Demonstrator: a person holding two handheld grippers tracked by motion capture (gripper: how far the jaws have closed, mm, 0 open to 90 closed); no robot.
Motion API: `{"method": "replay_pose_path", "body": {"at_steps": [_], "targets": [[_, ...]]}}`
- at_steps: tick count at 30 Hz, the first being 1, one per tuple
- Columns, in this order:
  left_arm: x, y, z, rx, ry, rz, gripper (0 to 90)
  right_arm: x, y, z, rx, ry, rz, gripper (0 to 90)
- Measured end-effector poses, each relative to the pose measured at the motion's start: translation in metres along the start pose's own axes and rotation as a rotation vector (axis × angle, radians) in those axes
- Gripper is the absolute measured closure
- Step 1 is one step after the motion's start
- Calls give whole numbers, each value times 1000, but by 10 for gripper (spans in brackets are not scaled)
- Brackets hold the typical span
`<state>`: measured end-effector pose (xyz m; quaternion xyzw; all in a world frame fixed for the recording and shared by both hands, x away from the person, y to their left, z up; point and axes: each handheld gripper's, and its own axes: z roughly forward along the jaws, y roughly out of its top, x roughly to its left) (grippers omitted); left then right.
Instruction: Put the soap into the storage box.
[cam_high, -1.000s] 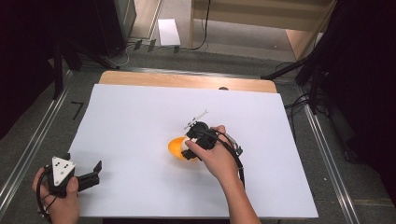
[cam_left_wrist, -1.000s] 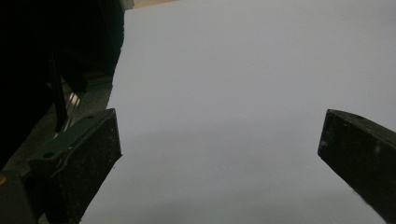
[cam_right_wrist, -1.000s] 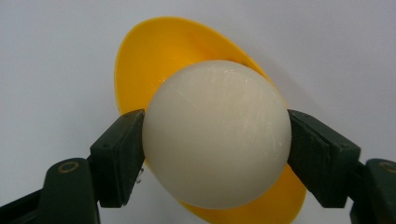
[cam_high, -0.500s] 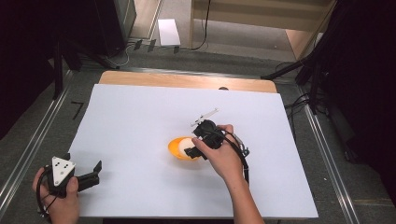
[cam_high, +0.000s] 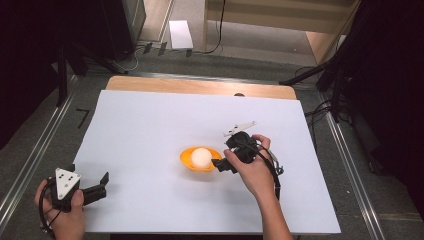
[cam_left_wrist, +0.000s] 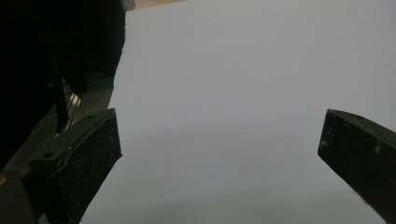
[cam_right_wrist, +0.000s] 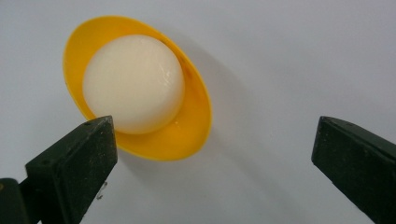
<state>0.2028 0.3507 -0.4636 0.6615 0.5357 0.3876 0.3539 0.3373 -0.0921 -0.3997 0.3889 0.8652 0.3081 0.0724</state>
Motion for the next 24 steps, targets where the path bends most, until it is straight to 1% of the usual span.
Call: {"method": "replay_pose_path", "body": {"at_steps": [11, 15, 16, 24], "targets": [[0, 0, 0, 1, 4, 3, 0, -15, -21, -9, -21, -27, 37, 0], [0, 0, 0, -1, 7, 4, 0, -21, -31, -13, -32, -37, 59, 0], [0, 0, 0, -1, 7, 4, 0, -24, -34, -12, -39, -37, 58, 0], [-1, 0, 0, -2, 5, 8, 0, -35, -53, -13, -45, -47, 87, 0]]}}
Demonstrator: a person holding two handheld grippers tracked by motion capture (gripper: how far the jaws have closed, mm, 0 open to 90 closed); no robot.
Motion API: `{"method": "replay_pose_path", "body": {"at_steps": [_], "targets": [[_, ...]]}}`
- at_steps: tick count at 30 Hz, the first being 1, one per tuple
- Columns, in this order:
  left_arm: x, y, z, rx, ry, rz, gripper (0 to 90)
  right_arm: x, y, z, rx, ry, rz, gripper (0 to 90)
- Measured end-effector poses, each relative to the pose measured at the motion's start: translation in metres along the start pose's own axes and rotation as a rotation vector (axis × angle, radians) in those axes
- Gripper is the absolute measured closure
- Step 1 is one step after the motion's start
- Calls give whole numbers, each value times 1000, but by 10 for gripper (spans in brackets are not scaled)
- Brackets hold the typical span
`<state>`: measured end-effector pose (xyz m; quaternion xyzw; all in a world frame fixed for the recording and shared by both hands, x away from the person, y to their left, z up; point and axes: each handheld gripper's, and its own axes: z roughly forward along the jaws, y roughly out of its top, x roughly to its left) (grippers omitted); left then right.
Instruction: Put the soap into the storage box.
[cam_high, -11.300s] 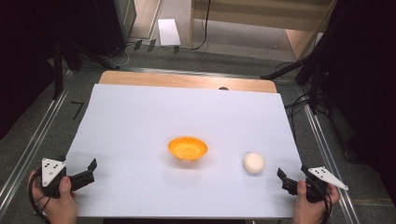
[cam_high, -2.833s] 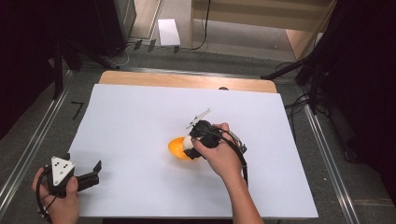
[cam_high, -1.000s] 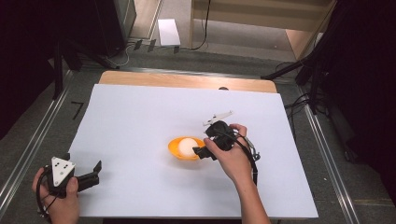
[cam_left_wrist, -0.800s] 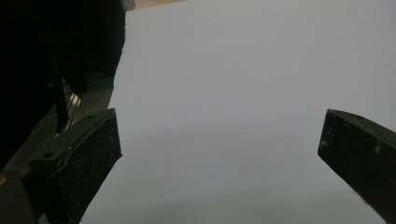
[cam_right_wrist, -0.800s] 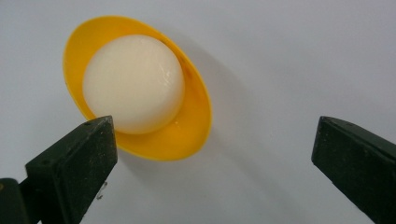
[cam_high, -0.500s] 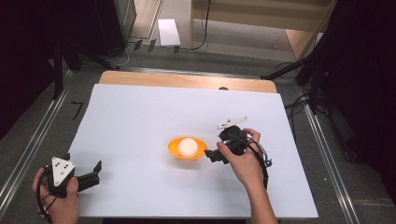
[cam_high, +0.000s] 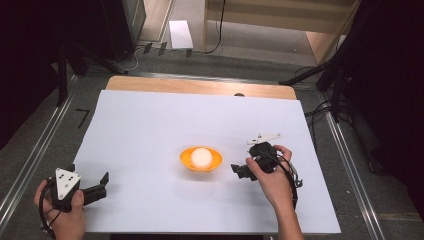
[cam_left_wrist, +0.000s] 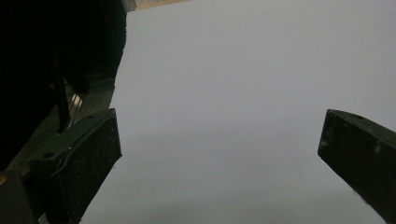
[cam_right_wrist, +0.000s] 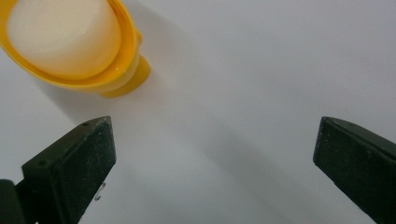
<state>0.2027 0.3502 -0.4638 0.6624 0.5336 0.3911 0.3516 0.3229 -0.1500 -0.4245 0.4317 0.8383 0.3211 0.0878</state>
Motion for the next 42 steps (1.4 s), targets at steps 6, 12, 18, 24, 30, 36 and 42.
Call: {"method": "replay_pose_path", "body": {"at_steps": [6, 12, 18, 24, 30, 36, 42], "targets": [[0, 0, 0, 0, 0, 1, 0, -8, -12, -4, -11, -13, 17, 0], [-2, 0, 0, -2, -5, 19, 0, -17, -24, -9, -16, -26, 31, 0], [-5, 0, 0, 0, -7, 59, 0, -25, -36, -13, -22, -35, 44, 0], [-2, 0, 0, 2, -2, 22, 0, -32, -47, -15, -27, -39, 65, 0], [0, 0, -1, -8, -4, -5, 0, -38, -59, -19, -25, -45, 79, 0], [1, -1, -1, -12, -7, -6, 0, -46, -71, -27, -28, -57, 103, 0], [0, -1, -1, -11, -4, -2, 0, -53, -82, -32, -29, -62, 122, 0]]}}
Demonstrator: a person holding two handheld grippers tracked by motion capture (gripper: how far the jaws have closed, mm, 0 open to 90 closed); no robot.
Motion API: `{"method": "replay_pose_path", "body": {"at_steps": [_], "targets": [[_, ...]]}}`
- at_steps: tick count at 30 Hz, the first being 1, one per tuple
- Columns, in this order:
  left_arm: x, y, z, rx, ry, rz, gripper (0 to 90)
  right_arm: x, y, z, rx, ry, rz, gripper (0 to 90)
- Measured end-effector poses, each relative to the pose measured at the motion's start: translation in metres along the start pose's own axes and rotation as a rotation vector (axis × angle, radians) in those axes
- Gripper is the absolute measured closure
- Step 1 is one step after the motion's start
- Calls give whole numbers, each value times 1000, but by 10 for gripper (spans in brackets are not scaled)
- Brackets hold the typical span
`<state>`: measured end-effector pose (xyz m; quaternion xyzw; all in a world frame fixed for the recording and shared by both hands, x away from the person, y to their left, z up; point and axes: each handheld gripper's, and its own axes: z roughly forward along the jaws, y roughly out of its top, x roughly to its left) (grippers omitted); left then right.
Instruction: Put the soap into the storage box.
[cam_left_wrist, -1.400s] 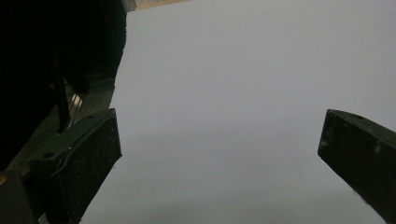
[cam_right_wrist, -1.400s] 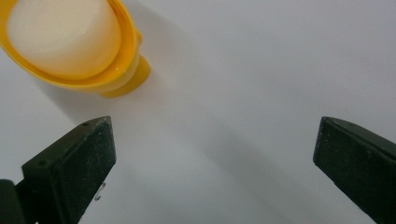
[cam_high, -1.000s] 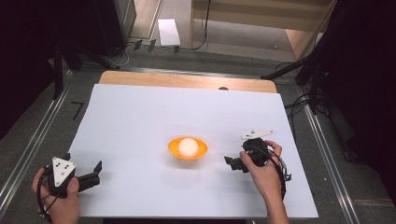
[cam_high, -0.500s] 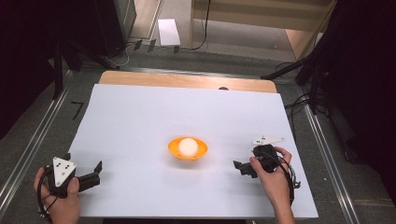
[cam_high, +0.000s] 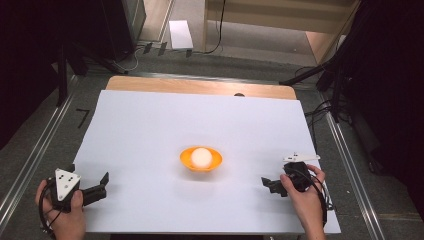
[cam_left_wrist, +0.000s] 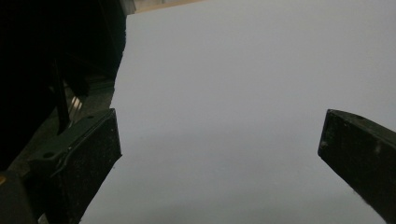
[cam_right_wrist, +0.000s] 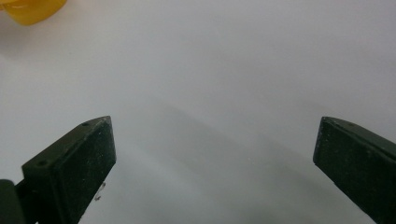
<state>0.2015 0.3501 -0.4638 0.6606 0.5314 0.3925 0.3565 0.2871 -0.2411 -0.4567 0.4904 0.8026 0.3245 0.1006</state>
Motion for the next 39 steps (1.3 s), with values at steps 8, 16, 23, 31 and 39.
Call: {"method": "replay_pose_path", "body": {"at_steps": [8, 16, 23, 31, 39], "targets": [[-1, 0, 0, 3, 3, 5, 0, -14, -17, -9, -16, -12, 41, 0], [0, 0, 0, 1, 11, -1, 0, -30, -42, -17, -38, -30, 87, 0], [0, 0, 0, 0, 10, -2, 0, -40, -58, -24, -61, -37, 114, 0], [0, 0, 0, 3, 8, -2, 0, -55, -77, -36, -131, -56, 156, 0], [0, 0, 0, 3, 8, -3, 0, -62, -89, -49, -274, -52, 160, 0]]}}
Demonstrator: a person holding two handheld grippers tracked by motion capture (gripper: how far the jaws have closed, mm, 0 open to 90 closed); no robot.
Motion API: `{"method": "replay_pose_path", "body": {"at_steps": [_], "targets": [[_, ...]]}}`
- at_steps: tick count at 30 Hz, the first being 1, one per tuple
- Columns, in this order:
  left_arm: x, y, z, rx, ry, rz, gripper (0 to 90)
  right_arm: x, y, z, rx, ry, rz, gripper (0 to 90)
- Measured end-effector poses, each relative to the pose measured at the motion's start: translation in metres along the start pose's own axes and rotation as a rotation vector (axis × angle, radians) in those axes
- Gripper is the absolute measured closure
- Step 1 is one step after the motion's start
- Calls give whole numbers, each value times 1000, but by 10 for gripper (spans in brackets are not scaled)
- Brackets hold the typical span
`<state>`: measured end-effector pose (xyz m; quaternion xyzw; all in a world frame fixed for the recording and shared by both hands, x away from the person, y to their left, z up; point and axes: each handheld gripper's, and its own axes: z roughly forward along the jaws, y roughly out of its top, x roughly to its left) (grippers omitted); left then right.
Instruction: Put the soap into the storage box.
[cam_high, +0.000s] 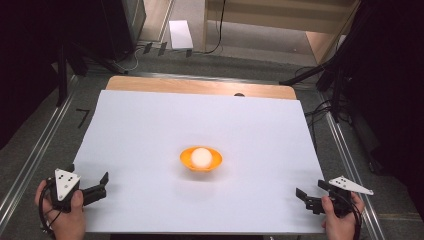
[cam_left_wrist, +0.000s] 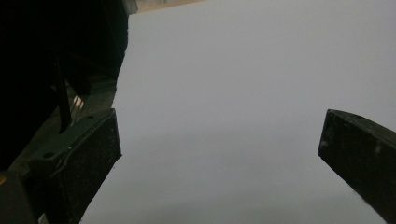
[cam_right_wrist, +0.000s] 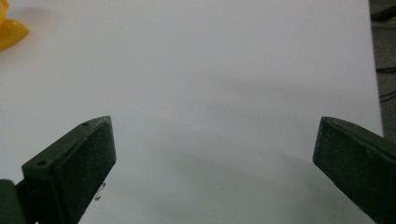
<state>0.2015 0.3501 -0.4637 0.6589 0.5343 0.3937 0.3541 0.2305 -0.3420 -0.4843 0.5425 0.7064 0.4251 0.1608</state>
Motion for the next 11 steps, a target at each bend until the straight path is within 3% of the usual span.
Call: {"method": "replay_pose_path", "body": {"at_steps": [11], "targets": [[0, 0, 1, 3, 0, 1, 0, -2, -6, -7, -80, 9, 13, 0]]}}
